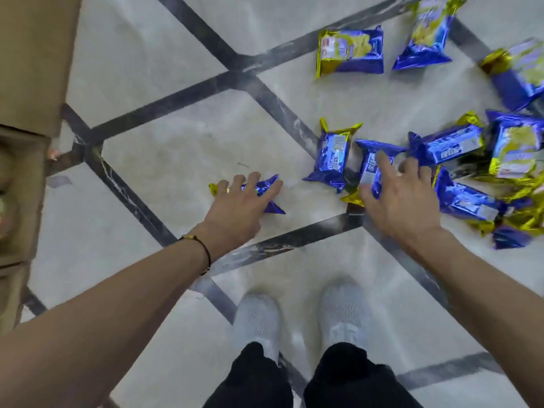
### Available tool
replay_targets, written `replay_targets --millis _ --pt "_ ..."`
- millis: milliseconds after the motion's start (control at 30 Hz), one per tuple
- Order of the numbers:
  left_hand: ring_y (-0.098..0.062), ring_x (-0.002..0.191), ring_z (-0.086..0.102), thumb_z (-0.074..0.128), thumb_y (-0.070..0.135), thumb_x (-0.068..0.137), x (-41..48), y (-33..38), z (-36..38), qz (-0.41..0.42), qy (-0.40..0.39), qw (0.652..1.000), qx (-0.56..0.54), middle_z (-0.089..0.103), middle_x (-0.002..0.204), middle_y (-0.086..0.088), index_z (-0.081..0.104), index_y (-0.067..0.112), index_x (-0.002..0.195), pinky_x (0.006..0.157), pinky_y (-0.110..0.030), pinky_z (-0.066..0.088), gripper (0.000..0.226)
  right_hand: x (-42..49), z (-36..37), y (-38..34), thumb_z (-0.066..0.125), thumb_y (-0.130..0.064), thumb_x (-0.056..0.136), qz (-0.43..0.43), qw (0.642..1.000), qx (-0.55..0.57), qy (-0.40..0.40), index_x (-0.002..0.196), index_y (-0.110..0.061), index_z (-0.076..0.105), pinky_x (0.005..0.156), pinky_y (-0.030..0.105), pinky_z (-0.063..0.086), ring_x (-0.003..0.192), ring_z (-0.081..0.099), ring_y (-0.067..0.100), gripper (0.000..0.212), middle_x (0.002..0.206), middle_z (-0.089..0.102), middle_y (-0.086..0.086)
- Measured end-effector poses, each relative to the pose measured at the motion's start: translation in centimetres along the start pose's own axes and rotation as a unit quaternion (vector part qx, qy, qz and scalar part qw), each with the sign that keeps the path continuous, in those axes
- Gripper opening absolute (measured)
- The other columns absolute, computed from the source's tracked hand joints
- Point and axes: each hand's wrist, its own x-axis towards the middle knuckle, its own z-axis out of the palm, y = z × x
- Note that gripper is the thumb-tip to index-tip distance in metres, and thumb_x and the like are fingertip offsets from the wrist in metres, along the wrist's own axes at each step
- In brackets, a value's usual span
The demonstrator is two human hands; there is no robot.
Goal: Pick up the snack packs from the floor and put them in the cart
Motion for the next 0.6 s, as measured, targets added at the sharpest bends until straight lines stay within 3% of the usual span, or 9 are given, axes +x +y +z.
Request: replay_targets --millis 67,133,233,433,500,600 --pt "-0.041 0.116 0.046 0.065 0.025 0.080 1.4 -0.1 2.1 0.009 0.014 1.000 -0.001 0.035 0.147 -0.016 0.015 0.033 0.152 0.090 -0.051 0.043 0.089 1.6 2.1 0.1 0.034 -0.059 0.087 0.019 1.000 0.012 -0.017 0.150 -0.026 0.027 0.089 0.051 0.042 0.106 0.046 0.045 0.071 0.126 0.043 0.033" --pt "-0.040 0.108 0.048 0.064 0.022 0.081 2.3 -0.4 3.7 0.009 0.027 1.000 -0.003 0.039 0.142 -0.017 0.014 0.033 0.152 0.082 -0.049 0.045 0.088 3.0 3.3 -0.1 0.040 -0.060 0.091 0.040 0.998 0.029 -0.025 0.153 -0.029 0.019 0.093 0.051 0.040 0.111 0.045 0.047 0.073 0.131 0.039 0.034" --pt "-0.038 0.103 0.047 0.066 0.015 0.078 3.3 -0.3 4.7 0.000 0.043 0.999 0.001 0.043 0.135 -0.016 0.016 0.030 0.153 0.074 -0.046 0.046 0.091 4.5 4.3 -0.6 0.049 -0.057 0.091 0.056 0.996 0.052 -0.039 0.153 -0.029 0.014 0.092 0.052 0.042 0.105 0.049 0.051 0.076 0.125 0.041 0.036" --pt "-0.033 0.100 0.049 0.064 0.018 0.080 4.0 0.7 3.2 -0.065 0.063 0.994 -0.057 0.044 0.128 -0.013 0.018 0.027 0.153 0.073 -0.042 0.046 0.087 4.8 4.0 -1.3 0.055 -0.045 0.091 0.069 0.993 0.080 -0.050 0.148 -0.025 0.021 0.080 0.047 0.046 0.098 0.053 0.048 0.069 0.120 0.043 0.029" --pt "-0.032 0.100 0.050 0.064 0.021 0.080 3.5 1.3 1.5 -0.091 0.074 0.990 -0.078 0.044 0.127 -0.013 0.018 0.025 0.153 0.072 -0.042 0.046 0.086 4.1 2.9 -1.2 0.055 -0.041 0.088 0.072 0.993 0.089 -0.042 0.143 -0.023 0.027 0.070 0.044 0.042 0.091 0.055 0.048 0.064 0.115 0.046 0.027" --pt "-0.031 0.099 0.049 0.063 0.020 0.079 1.8 2.6 -2.6 -0.131 0.089 0.978 -0.138 0.043 0.125 -0.013 0.018 0.025 0.153 0.072 -0.042 0.046 0.087 2.6 -0.4 -0.9 0.057 -0.041 0.086 0.075 0.993 0.093 -0.021 0.141 -0.023 0.030 0.067 0.042 0.041 0.088 0.056 0.047 0.063 0.112 0.049 0.028"
